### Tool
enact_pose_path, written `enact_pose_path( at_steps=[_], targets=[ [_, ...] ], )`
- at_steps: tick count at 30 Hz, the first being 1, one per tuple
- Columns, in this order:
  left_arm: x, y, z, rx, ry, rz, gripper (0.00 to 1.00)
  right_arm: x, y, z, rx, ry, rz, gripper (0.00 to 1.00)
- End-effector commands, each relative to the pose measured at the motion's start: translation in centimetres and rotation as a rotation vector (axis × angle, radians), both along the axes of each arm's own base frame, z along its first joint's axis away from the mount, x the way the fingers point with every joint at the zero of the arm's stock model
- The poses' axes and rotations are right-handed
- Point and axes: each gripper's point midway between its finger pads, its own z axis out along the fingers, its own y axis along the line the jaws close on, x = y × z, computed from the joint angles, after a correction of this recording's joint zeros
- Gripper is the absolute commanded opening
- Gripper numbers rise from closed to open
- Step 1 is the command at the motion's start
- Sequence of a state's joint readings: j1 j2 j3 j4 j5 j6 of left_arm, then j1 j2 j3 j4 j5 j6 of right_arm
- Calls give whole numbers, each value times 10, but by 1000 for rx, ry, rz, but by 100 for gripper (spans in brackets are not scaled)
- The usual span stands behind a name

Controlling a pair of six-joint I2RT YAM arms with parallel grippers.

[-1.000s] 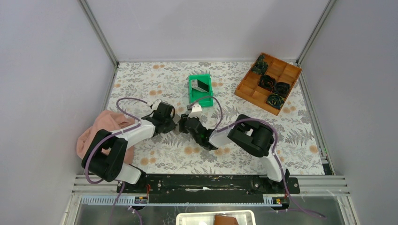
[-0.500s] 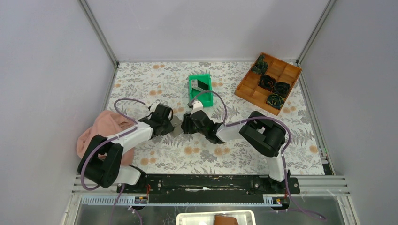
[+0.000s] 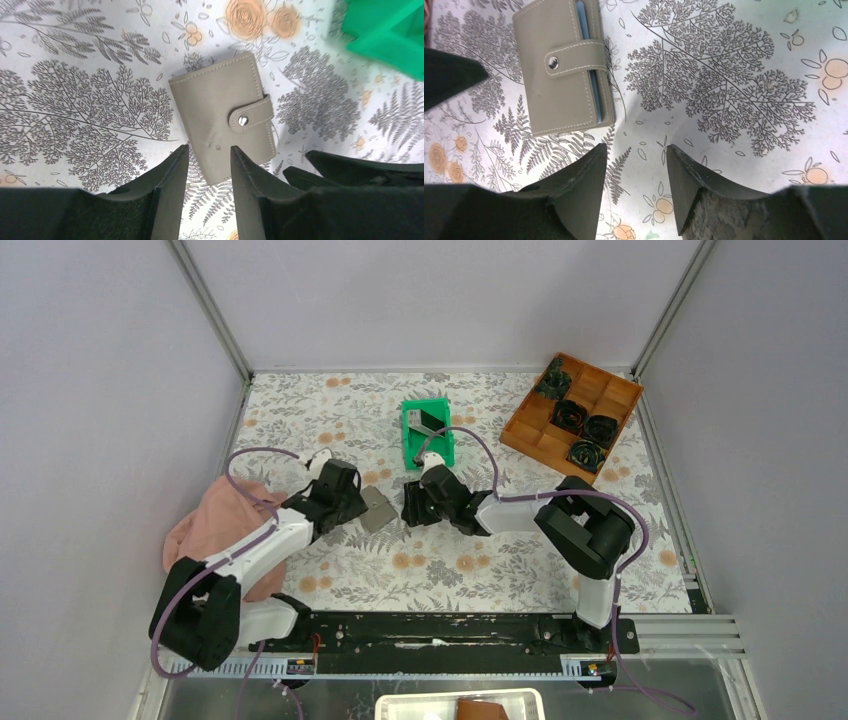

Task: Put the credit cards into the card holder
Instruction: Close the card holder at the center of the board, then adjust the card holder at the center of the board.

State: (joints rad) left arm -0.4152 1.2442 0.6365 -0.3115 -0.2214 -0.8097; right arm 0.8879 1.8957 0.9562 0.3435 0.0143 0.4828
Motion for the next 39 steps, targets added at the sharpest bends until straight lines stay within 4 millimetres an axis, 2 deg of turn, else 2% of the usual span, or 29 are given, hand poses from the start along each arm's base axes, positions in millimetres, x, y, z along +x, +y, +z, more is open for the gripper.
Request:
enact_pose_path(
  at_steps=[1,6,12,15,21,30,39],
  targets=[
    [-3,22,6,49,-37,94,41,-40,-69,-55,-328,211,-2,55],
    [-17,28,-17,29,16,175,29,-14,-60,-47,-374,168,-3,47],
    [-19,24,-42,11,85,221,13,16,-46,-44,-385,129,5,28],
    [-21,24,-51,10,116,240,11,26,-36,-45,-392,113,37,21],
    [-27,26,-71,34,177,265,11,34,-18,-56,-397,115,118,20],
    [-11,19,-73,44,173,233,15,14,-13,-65,-340,184,170,19],
    [10,-8,-64,68,136,90,17,-16,-17,-66,-287,258,172,18]
  ],
)
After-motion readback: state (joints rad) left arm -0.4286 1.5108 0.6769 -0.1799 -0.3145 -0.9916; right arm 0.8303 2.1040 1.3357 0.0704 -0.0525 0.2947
